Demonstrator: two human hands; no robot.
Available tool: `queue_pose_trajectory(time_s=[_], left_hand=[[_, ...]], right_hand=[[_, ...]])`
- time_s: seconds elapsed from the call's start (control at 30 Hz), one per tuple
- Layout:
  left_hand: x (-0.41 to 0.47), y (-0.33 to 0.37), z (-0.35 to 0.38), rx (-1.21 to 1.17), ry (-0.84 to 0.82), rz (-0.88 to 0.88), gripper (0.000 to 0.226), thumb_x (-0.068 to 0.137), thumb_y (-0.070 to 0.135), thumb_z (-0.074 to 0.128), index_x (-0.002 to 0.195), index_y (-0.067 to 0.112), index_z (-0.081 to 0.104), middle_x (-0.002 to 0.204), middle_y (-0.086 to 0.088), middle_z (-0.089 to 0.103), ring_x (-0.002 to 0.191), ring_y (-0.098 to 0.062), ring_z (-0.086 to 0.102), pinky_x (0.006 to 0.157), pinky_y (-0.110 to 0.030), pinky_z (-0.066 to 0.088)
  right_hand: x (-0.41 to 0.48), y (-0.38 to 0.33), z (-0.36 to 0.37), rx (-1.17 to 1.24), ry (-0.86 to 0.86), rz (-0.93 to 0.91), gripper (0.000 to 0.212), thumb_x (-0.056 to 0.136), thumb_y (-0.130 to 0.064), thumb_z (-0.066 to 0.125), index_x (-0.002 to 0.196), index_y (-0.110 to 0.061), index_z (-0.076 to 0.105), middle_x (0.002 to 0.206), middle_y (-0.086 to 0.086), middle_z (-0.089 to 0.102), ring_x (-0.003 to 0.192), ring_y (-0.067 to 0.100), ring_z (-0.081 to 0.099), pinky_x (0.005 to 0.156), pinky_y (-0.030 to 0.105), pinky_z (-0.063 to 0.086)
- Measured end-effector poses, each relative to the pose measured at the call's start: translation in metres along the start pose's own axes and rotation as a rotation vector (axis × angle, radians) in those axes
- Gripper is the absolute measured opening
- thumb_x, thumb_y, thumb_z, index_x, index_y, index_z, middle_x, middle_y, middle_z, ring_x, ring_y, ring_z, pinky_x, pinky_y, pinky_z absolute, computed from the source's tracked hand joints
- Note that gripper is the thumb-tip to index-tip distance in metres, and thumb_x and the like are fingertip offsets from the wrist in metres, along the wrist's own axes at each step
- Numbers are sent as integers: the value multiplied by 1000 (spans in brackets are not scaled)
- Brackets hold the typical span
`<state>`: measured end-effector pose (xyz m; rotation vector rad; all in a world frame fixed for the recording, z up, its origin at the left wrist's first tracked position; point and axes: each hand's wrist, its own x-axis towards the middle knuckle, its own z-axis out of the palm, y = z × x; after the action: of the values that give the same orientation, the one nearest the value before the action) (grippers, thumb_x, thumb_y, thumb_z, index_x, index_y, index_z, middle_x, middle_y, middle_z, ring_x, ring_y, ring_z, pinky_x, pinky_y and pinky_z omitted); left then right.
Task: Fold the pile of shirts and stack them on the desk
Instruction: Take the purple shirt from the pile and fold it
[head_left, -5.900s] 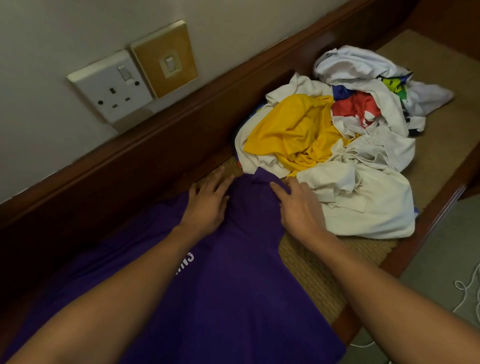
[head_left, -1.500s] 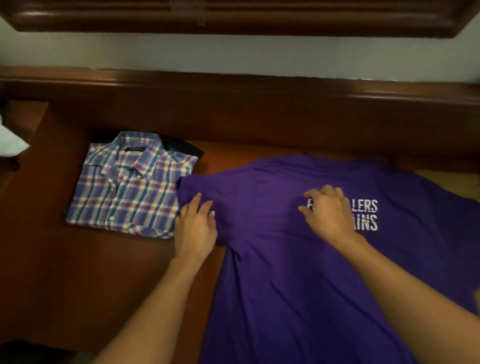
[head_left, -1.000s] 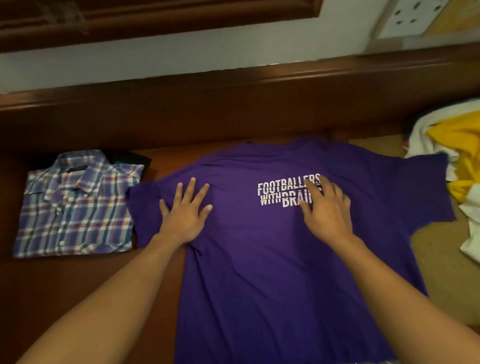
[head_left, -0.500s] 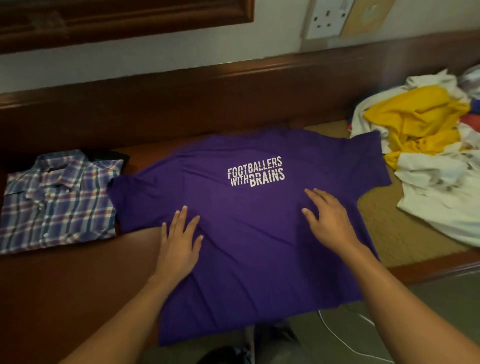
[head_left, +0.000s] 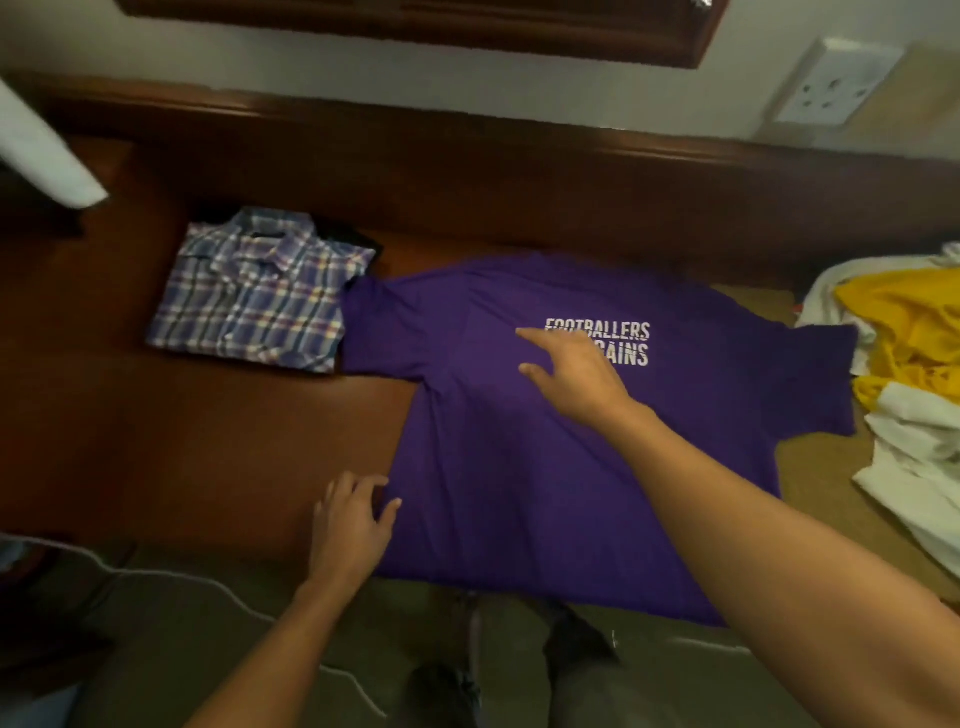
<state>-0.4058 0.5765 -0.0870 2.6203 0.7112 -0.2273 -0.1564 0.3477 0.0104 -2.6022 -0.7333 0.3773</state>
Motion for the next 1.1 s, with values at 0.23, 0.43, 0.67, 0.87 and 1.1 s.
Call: queue_pose_trajectory(time_s=[0.23,0.43,0.67,0.87,1.1], left_hand=[[-32,-8,26,-133,171,-167,26,74,28,88,93,22,71,89,2,58,87,-28,60,73,-43,50],[-65,-3,50,-292,296,-363,25,76,24,88,95,19,71,89,7,52,83,-23,60,77,-46,54],[-87,-9,60,-373,375,-455,26,77,24,87,97,18,71,94,4,62,88,-19,62,82,-39,51],[-92,-9,63,-412,441,-454,28,76,35,79,95,16,72,88,14,61,74,-15,58,74,-29,44],[-91,-6,64,-439,443,-482,27,76,22,88,98,17,73,88,15,61,75,-10,56,76,-31,49]], right_hand=[[97,-48,10,-198,-119,-356,51,97,-37,63,147,-33,51,135,5,61,121,31,49,102,46,44],[162,-79,42,-340,-187,-641,53,95,-30,68,145,-31,53,131,7,62,116,32,49,93,44,44],[211,-116,83,-449,-125,-788,64,89,-20,70,149,-27,48,138,9,54,125,37,46,94,49,43],[239,-128,103,-575,-108,-779,71,88,-25,74,151,-21,43,148,12,45,128,38,42,97,49,39],[240,-130,107,-572,-28,-732,53,88,-21,70,137,-13,51,126,19,54,115,40,47,90,48,38]])
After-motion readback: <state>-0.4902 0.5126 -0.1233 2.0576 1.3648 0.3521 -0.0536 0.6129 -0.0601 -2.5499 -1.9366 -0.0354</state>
